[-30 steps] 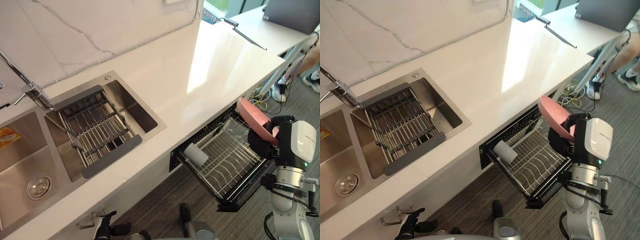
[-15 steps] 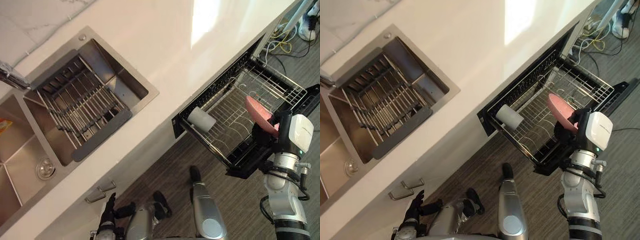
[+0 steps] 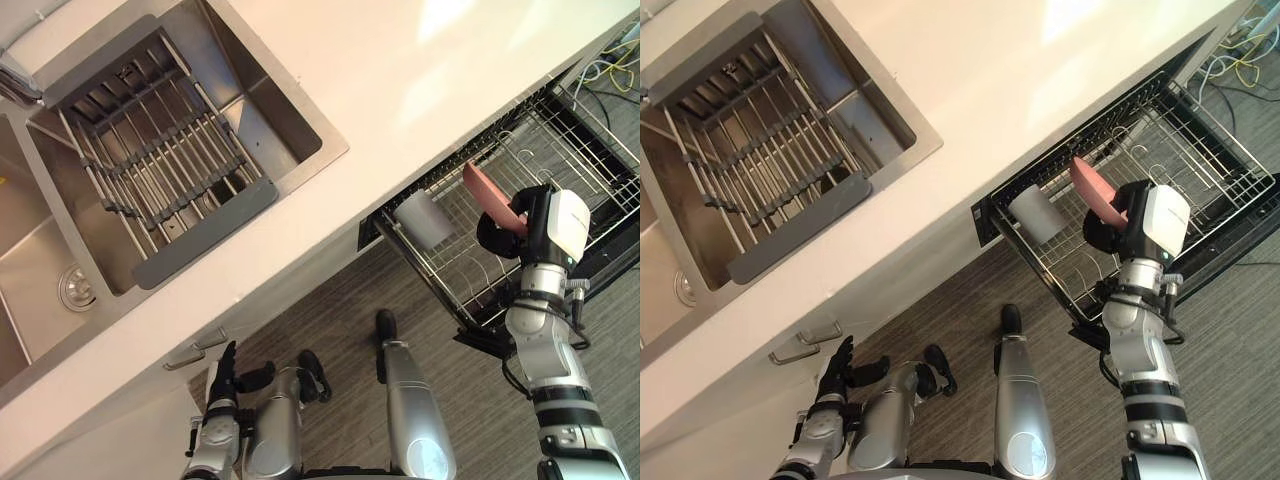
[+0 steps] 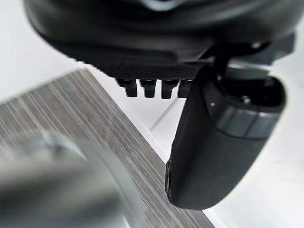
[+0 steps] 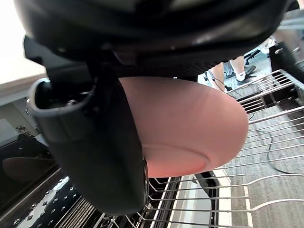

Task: Walk over to the sink, pick up the cup, carry it to the dishwasher, place the cup inside the dishwasher, then close the dishwasher door

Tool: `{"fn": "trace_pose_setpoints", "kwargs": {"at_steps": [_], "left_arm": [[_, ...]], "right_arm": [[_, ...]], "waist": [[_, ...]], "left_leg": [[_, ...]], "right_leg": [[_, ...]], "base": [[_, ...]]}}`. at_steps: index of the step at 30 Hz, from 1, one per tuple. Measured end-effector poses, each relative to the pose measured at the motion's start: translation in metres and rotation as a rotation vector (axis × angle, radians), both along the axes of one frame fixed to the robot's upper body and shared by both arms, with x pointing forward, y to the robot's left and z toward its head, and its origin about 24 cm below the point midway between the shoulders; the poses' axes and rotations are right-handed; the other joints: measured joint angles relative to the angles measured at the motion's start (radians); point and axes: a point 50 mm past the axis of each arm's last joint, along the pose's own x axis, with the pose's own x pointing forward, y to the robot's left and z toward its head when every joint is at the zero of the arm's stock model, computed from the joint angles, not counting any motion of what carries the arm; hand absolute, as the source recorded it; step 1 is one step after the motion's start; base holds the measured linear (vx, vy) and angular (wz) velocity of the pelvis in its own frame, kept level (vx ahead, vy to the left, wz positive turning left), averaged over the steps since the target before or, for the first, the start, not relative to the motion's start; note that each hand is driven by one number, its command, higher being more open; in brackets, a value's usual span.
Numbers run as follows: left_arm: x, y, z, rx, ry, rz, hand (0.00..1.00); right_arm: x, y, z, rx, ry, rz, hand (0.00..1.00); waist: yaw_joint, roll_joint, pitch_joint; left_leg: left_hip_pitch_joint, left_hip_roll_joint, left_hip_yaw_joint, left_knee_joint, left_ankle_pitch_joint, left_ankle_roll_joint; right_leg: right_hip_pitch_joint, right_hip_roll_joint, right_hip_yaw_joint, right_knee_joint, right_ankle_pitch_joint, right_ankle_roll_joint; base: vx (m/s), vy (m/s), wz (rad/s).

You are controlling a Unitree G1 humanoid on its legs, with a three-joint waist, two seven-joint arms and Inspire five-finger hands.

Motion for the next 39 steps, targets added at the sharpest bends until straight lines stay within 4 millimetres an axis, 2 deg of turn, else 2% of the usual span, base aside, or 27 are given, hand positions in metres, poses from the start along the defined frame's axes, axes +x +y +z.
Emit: {"fn": "trace_pose_setpoints", "kwargs": {"at_steps": [14,20,21,30,39], "left_arm": [[0.024,-0.033,0.014,-0.082,-0.091,-0.014,1.00],[0.024,-0.034,0.015,-0.081,-0.098,0.004,1.00],[0.024,-0.034,0.015,-0.081,-0.099,0.005,1.00],[0.027,-0.034,0.017,-0.093,-0.105,0.030,1.00],[0.028,-0.035,0.017,-0.094,-0.105,0.038,1.00]], "right_arm": [[0.031,-0.020,0.044,-0.061,-0.028,-0.095,0.00],[0.041,-0.023,0.044,-0.068,0.016,-0.113,0.00],[0.041,-0.024,0.043,-0.061,0.020,-0.115,1.00],[0.046,-0.037,0.027,0.066,0.104,-0.155,1.00],[0.048,-0.037,0.029,0.086,0.098,-0.156,1.00]], "waist": [[0.020,-0.003,0.002],[0.026,-0.003,0.003],[0.026,-0.003,0.003],[0.026,-0.003,0.003],[0.030,-0.003,0.003]], "left_leg": [[-0.063,0.017,0.024,0.015,0.000,0.000],[-0.074,0.021,0.023,0.019,0.000,0.000],[-0.075,0.021,0.022,0.020,0.000,0.000],[-0.080,0.019,0.016,0.032,0.001,0.000],[-0.081,0.021,0.016,0.046,0.001,0.000]], "right_leg": [[-0.068,-0.007,-0.019,0.034,-0.021,-0.007],[-0.080,-0.007,-0.025,0.044,-0.025,-0.010],[-0.080,-0.007,-0.026,0.044,-0.025,-0.010],[-0.082,-0.024,-0.044,0.077,-0.045,-0.013],[-0.085,-0.025,-0.043,0.091,-0.048,-0.014]], "base": [[0.05,-0.017,0.05],[0.01,-0.017,0.01],[0.02,-0.013,0.03],[0.01,-0.010,0.07],[0.00,-0.002,0.01]]}}
